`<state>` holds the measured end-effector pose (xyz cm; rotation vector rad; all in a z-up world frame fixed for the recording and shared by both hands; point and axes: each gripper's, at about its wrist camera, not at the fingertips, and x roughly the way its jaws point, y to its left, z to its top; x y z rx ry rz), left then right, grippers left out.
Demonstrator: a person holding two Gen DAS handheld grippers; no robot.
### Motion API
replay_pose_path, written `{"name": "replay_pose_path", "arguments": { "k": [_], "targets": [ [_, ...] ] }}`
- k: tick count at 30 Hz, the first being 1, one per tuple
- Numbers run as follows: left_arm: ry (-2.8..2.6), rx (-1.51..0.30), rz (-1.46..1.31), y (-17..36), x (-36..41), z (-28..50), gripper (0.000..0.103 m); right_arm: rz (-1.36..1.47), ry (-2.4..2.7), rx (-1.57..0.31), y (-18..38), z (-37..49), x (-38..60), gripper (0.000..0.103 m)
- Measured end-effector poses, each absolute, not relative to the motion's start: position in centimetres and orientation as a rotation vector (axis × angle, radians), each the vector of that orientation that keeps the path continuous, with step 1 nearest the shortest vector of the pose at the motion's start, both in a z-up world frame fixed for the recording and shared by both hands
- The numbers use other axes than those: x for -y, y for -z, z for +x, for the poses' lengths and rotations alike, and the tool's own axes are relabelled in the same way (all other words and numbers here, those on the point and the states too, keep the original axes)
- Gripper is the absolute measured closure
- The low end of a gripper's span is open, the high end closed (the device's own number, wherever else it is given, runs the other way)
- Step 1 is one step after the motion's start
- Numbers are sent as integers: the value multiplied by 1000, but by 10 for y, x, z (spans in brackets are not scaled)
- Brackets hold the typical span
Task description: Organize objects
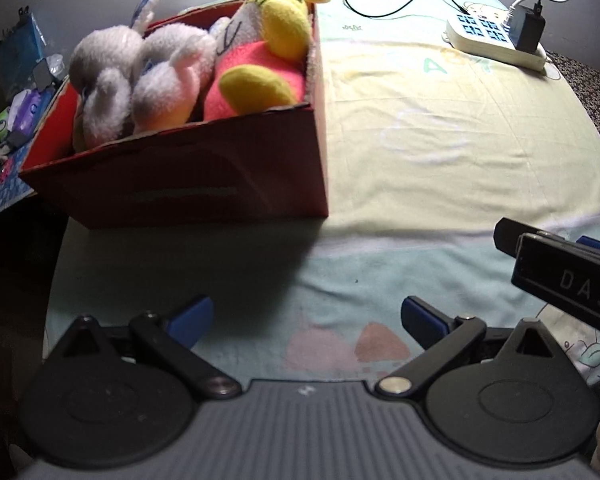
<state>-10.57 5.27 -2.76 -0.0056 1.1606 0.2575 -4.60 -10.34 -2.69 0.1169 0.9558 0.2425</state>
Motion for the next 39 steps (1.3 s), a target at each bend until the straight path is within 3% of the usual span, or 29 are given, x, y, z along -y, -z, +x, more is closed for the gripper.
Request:
{"name": "replay_pose_path", "arguments": {
  "k": [39],
  "targets": [
    [-265,-1117,46,6,-88,-106,2,32,-104,-938,-2,-57,69,23]
  ]
}}
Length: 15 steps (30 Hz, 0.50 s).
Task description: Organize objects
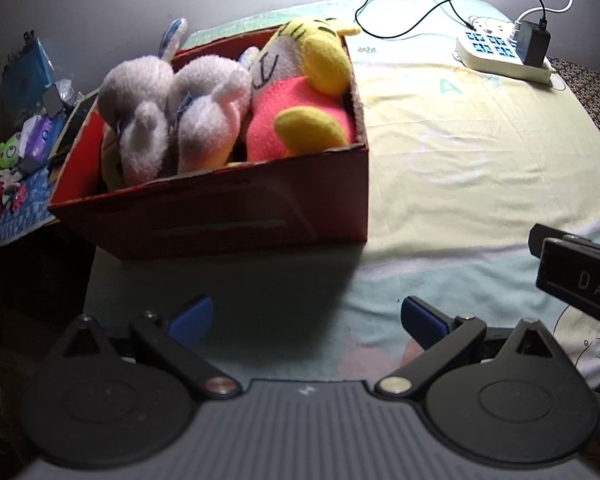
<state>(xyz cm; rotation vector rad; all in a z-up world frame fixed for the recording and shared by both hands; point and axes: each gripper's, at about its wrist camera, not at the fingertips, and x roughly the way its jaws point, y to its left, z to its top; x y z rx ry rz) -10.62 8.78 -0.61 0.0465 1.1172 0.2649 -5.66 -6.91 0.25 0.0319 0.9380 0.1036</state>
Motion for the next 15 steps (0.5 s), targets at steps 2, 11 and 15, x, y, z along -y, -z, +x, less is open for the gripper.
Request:
{"name": "replay_pose_path", "arguments": {
  "k": [2,11,15],
  "targets": [
    [-272,-1112,33,4,-94,-106,2,39,-103,-930,-4,-57,67,23],
    [-304,-1079,13,-8,-114,-112,2,20,-174,-903,-13,-61,50,27],
    [-311,-1097,-18,-8,-127,-119,2,9,-218,-902,-16,-66,40,29]
  ]
}}
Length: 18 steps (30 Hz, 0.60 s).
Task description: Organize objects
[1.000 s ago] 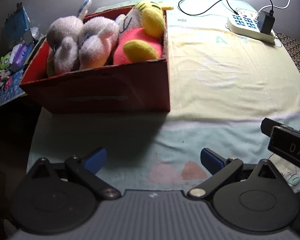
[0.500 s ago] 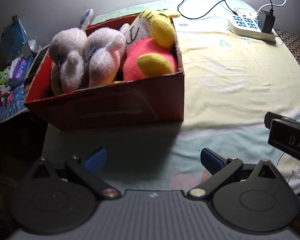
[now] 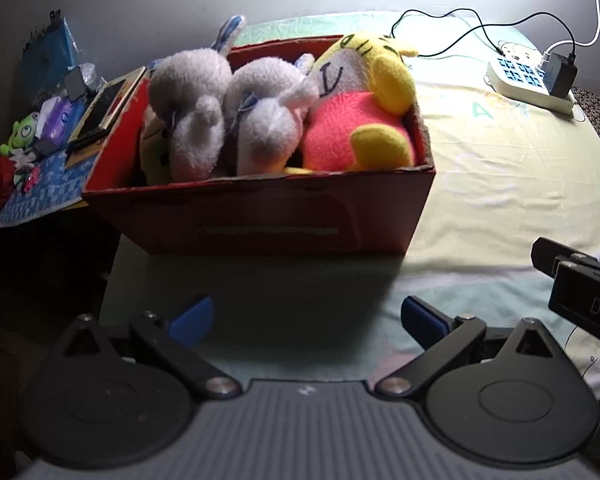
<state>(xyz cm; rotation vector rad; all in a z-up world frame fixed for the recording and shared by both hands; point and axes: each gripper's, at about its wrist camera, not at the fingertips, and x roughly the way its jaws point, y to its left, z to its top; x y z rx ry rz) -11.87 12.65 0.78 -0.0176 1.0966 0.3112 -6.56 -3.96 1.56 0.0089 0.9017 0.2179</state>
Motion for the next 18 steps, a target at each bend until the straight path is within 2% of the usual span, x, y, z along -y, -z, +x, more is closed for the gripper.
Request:
{"name": "replay_pose_path", "arguments": {
  "k": [7,18],
  "targets": [
    [-352,-1110,-41,-8,-148,-132,2,10,-298,-923,-15,-73,20,33],
    [-395,-1046,9,-30,-174,-138,2,-8,-388,-874,-36,-82,-15,33]
  ]
}}
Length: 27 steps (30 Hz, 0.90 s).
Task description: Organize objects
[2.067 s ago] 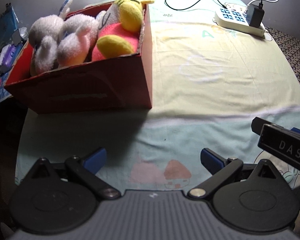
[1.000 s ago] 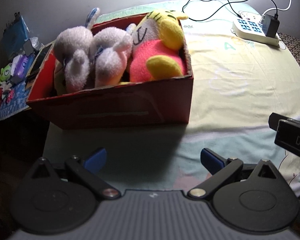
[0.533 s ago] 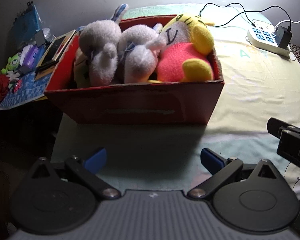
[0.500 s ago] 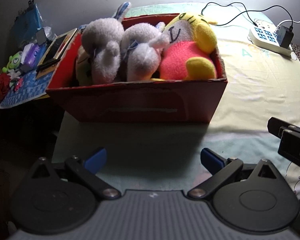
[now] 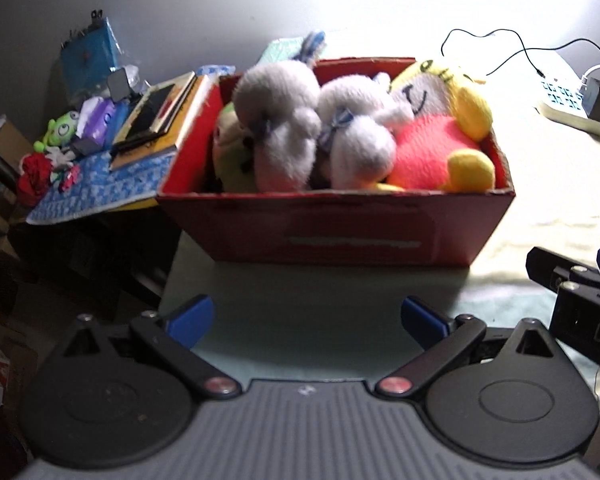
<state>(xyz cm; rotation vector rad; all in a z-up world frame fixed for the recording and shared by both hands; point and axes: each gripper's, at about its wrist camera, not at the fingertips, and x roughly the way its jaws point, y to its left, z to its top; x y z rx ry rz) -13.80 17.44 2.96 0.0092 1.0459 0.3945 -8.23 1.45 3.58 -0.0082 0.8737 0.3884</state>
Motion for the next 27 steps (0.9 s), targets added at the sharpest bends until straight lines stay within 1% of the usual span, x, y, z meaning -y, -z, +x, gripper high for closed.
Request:
{"name": "replay_pose_path", "arguments": {
  "k": [7,16,27],
  "targets": [
    [-381,-1025,41,-46,-188,-131,2,18,-408,-846,-57,-83,-27,34],
    [-394,-929,79,-81,-203,-116,2,80,-408,-817,-69,-75,-35,33],
    [-373,-935,61,-69,-214,-98,2,115,-391,-800,-64,-70,-43,33]
  ]
}}
